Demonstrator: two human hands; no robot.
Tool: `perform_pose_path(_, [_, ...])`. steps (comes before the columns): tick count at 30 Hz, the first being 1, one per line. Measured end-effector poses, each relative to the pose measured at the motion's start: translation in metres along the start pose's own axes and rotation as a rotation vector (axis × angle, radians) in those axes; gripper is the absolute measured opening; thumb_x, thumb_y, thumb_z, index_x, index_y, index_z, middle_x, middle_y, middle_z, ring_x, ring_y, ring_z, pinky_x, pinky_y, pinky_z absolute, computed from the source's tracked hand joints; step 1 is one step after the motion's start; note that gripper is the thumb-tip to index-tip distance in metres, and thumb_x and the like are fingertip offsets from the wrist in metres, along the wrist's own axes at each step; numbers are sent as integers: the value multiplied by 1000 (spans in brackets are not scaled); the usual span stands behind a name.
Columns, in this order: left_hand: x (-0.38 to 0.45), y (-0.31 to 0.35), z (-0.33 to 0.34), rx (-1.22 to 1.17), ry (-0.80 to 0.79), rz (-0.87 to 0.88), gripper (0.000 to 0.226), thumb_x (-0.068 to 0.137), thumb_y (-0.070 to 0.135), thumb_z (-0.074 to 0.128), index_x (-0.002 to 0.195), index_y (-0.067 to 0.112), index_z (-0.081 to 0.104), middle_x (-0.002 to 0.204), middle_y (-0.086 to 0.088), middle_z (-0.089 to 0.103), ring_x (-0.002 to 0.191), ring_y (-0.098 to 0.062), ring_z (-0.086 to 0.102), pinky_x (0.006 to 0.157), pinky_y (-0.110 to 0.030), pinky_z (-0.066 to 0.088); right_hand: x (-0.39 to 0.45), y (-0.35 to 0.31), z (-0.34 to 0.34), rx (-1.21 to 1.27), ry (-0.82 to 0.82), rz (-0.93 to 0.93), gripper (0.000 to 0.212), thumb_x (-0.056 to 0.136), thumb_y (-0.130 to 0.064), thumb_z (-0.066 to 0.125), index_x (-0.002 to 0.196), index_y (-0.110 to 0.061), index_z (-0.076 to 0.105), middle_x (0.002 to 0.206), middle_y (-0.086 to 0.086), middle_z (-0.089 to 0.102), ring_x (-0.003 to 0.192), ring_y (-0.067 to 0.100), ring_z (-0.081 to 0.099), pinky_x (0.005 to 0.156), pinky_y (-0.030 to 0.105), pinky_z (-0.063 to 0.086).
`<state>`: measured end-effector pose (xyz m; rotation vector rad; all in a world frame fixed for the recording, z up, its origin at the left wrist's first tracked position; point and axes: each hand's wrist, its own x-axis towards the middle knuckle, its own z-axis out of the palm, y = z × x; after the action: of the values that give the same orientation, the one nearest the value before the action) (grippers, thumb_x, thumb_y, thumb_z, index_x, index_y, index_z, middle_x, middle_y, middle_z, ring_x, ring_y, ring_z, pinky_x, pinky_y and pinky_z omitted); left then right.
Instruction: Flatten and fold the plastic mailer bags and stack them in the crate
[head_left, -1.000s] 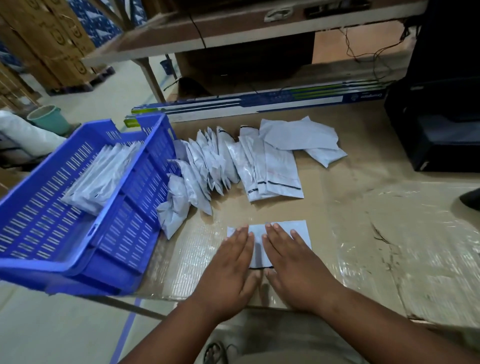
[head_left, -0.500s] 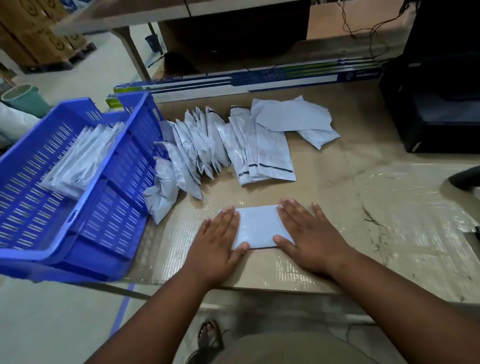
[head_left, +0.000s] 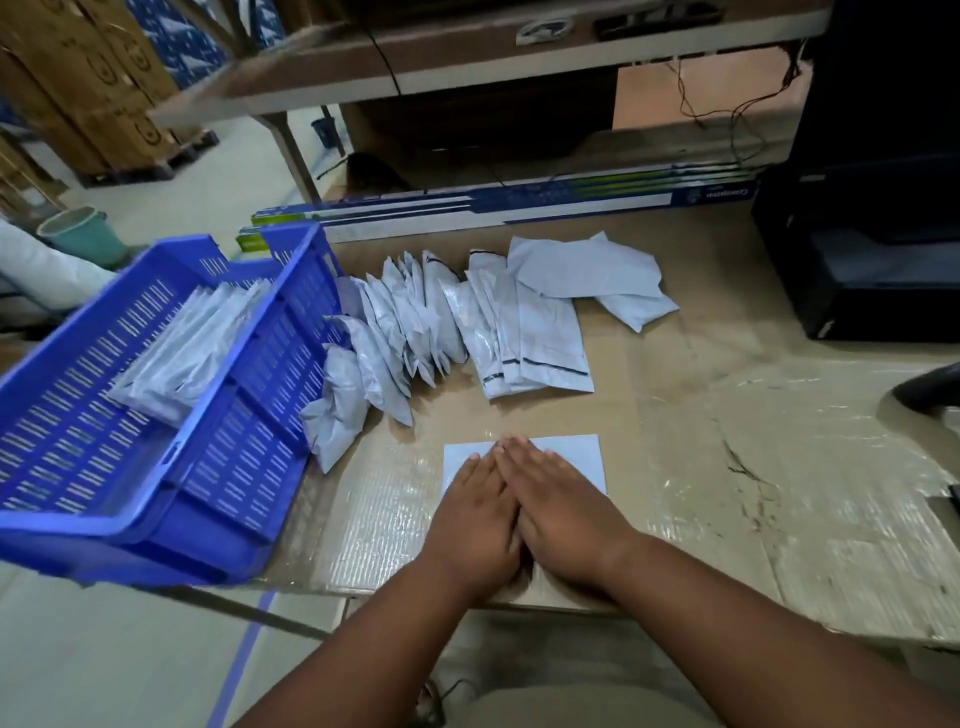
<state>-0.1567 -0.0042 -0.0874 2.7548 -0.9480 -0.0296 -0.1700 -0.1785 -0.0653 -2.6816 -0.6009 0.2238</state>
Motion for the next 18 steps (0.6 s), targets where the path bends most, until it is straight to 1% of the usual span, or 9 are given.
perform_pose_path(2, [-2, -8, 1, 33, 20, 7, 64, 109, 38, 34, 168, 15, 27, 175, -5, 21, 164, -17, 11, 131, -48, 18, -1, 16, 5, -45, 22, 33, 79, 97, -49, 11, 169, -20, 2, 177, -1, -5, 162, 12, -5, 132, 37, 2])
perform_pose_path(3, [-3, -12, 1, 50, 22, 6, 64, 110, 40, 33, 168, 14, 25, 176, -6, 20, 164, -17, 10, 131, -48, 18, -3, 25, 6, -70, 24, 51, 81, 98, -58, 11, 169, -19, 3, 176, 0, -4, 163, 13, -3, 132, 38, 3])
perform_pose_path(5, [-7, -20, 1, 67, 6, -27, 70, 112, 51, 29, 169, 13, 19, 177, -6, 13, 164, -16, 5, 132, -46, 15, -9, 37, 5, -135, 20, 91, 86, 100, -68, 12, 169, -18, 1, 176, 1, -7, 163, 16, -5, 132, 37, -2])
perform_pose_path(8, [-13, -39, -6, 69, -46, -124, 83, 106, 68, 24, 171, 19, 7, 179, 0, 2, 164, -12, -3, 133, -43, 8, -17, 50, 2, -202, 18, 146, 87, 100, -72, 8, 169, -19, -5, 176, -2, -15, 161, 13, -15, 131, 42, -5])
perform_pose_path(10, [-18, -51, -15, 91, -94, -147, 88, 103, 76, 20, 171, 23, 2, 179, 5, -4, 163, -10, -7, 133, -43, 4, -23, 56, -2, -220, 1, 183, 89, 99, -77, 5, 168, -22, -10, 174, -5, -21, 159, 10, -21, 131, 45, -6])
perform_pose_path(12, [-23, -60, -24, 112, -120, -158, 91, 101, 80, 18, 171, 25, -1, 178, 7, -8, 162, -8, -10, 133, -45, 2, -29, 65, -8, -244, -8, 212, 90, 98, -80, 3, 166, -25, -15, 172, -8, -26, 158, 8, -25, 130, 47, -8])
perform_pose_path(15, [-25, -63, -36, 118, -181, -186, 94, 99, 83, 17, 170, 26, -4, 178, 7, -12, 162, -8, -13, 133, -46, 4, -34, 76, -13, -242, -33, 207, 92, 96, -83, 0, 166, -26, -17, 171, -10, -28, 156, 7, -29, 130, 45, -12])
perform_pose_path(16, [-21, -61, -41, 110, -192, -207, 94, 99, 82, 19, 170, 26, -3, 178, 7, -10, 163, -10, -10, 133, -45, 5, -34, 79, -13, -232, -31, 200, 93, 94, -83, -3, 166, -26, -16, 172, -10, -28, 155, 6, -29, 129, 44, -13])
perform_pose_path(18, [-7, -48, -58, 64, -170, -264, 95, 98, 79, 34, 171, 25, 6, 178, 2, 6, 163, -16, 7, 132, -40, 11, -34, 83, -16, -170, -31, 190, 97, 89, -83, -10, 168, -27, -12, 172, -10, -25, 156, 6, -27, 129, 41, -14])
